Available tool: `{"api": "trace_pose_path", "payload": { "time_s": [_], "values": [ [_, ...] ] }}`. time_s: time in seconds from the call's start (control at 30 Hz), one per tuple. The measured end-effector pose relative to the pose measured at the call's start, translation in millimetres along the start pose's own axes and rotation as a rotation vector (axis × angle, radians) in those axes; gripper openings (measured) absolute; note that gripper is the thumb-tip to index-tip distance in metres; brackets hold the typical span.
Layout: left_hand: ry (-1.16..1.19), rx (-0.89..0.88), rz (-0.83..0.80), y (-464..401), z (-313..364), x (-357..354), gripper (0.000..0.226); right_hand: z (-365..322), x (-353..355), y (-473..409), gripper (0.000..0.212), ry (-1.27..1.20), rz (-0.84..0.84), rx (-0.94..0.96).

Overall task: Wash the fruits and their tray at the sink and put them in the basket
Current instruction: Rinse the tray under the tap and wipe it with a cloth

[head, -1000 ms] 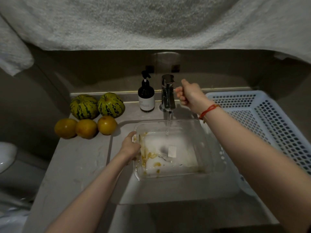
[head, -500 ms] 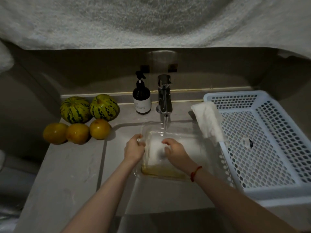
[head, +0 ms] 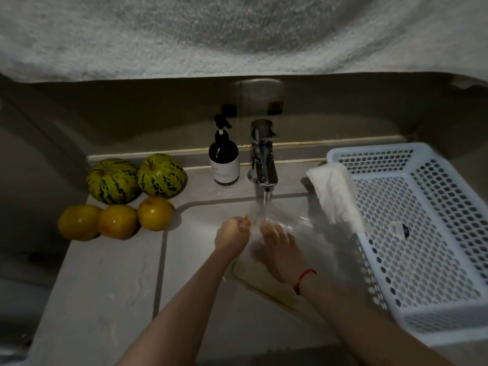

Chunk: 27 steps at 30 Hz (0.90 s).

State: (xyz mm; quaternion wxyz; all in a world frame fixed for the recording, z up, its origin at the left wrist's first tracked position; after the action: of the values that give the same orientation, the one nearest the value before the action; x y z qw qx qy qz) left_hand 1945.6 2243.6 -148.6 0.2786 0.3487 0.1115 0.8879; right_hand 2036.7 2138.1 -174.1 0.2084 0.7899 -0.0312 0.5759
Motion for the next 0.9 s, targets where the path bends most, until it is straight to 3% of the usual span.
{"api": "trace_pose_path", "payload": {
  "time_s": [0.07, 0.2, 0.33, 0.4, 0.5, 0.67, 0.73, 0.8, 0.9],
  "values": [
    [-0.079, -0.016, -0.001, -3.2, 7.6, -2.0, 0.028, 4.9, -2.7, 2.2, 0.068, 0.002, -0.050, 0.004],
    [-0.144, -0.051, -0.025, -6.6, 19.4, -7.0, 0.031, 7.7, -4.0, 12.7, 0.058, 0.074, -0.129, 0.239],
    [-0.158, -0.076, -0.034, -8.0, 23.0, -8.4, 0.031, 14.9, 21.9, 10.7, 0.044, -0.318, 0.268, 0.006],
    [-0.168, -0.083, -0.041, -8.0, 24.3, -7.6, 0.029, 12.8, 35.6, -4.9, 0.050, -0.307, 0.360, 0.026],
    [-0.218, -0.103, -0.041, -7.8, 25.4, -4.9, 0.022, 0.0, 36.0, -30.3, 0.063, -0.070, 0.296, 0.187],
    [-0.269, -0.160, -0.037, -6.4, 23.5, -2.3, 0.019, 13.4, 35.3, -31.9, 0.080, 0.046, 0.197, 0.225],
    [-0.262, -0.150, -0.017, -5.0, 22.3, -2.0, 0.021, 17.4, 36.6, -27.3, 0.074, 0.010, 0.149, 0.181],
    [-0.289, -0.161, 0.001, -4.2, 20.7, -1.9, 0.022, 8.4, 33.2, -16.4, 0.072, -0.123, 0.086, 0.256],
    [-0.287, -0.163, 0.031, -1.7, 18.4, 0.5, 0.022, 3.1, 30.5, -8.9, 0.078, -0.200, 0.127, 0.214]
  ]
}}
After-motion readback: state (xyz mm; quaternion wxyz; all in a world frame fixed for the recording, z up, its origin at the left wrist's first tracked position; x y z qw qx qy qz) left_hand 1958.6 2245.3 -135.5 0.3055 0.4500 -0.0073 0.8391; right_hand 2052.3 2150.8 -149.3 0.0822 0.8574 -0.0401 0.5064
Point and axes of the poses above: each hand's wrist, its own y-axis away from the middle knuckle, its own x-axis out of the back of the hand, z = x × y, the point moved 3 cm from there along -y, towards the middle knuckle, and after that the axes turned 3 degrees about z, right-handed, at the moved point
